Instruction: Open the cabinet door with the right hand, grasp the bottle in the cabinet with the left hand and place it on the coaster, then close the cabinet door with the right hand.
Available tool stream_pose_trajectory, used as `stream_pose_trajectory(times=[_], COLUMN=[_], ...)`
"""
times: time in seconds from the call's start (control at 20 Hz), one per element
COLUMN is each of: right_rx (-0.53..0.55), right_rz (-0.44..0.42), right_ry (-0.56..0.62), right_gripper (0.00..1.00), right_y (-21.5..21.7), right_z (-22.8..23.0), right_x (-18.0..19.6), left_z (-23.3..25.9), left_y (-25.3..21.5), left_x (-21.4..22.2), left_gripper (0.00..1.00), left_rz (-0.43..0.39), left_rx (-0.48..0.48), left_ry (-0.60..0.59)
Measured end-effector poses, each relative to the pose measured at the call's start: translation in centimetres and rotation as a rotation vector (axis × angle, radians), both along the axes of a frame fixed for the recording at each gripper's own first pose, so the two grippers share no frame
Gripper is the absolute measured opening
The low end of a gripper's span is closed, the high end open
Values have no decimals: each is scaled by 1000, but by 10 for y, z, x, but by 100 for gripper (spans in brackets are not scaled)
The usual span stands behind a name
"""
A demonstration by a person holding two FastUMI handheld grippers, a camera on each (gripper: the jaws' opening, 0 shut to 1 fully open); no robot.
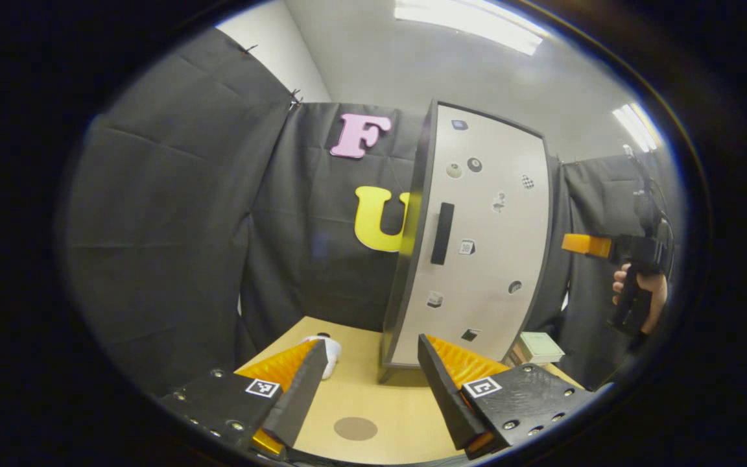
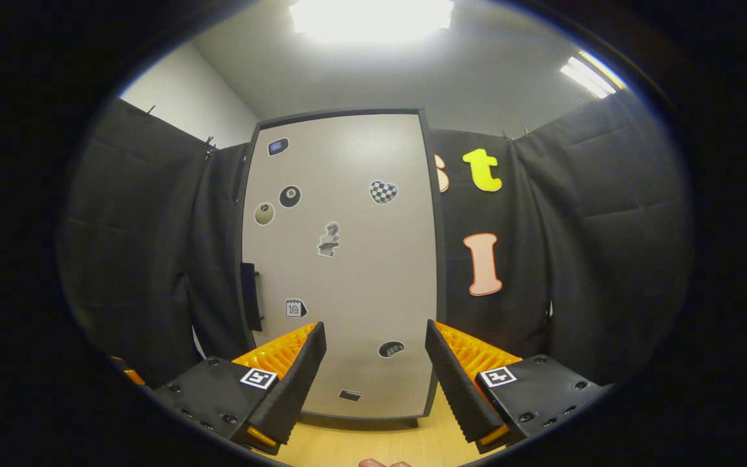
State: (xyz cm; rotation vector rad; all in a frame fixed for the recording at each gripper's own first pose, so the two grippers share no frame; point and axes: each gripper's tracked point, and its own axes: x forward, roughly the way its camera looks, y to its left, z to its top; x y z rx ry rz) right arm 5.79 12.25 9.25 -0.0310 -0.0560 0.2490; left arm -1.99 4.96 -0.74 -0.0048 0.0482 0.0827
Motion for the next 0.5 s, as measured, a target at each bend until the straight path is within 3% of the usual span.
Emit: stream_pose_trajectory(times=[0.05, 0.35, 0.5], right_rx=[19, 53, 95], right_rz=[22, 120, 143], right_ry=[-3, -68, -117], right_gripper=[98, 98, 97], right_y=[13, 88, 117], right_z=[7, 54, 70], right_x=[2, 21, 29], left_z=[-1, -8, -12], left_y=[5, 36, 62], left_x=[-4, -19, -28], left_gripper=[85, 86, 84], left_rz=[14, 85, 163], left_rx=[0, -47, -23], left_ry=[1, 5, 19])
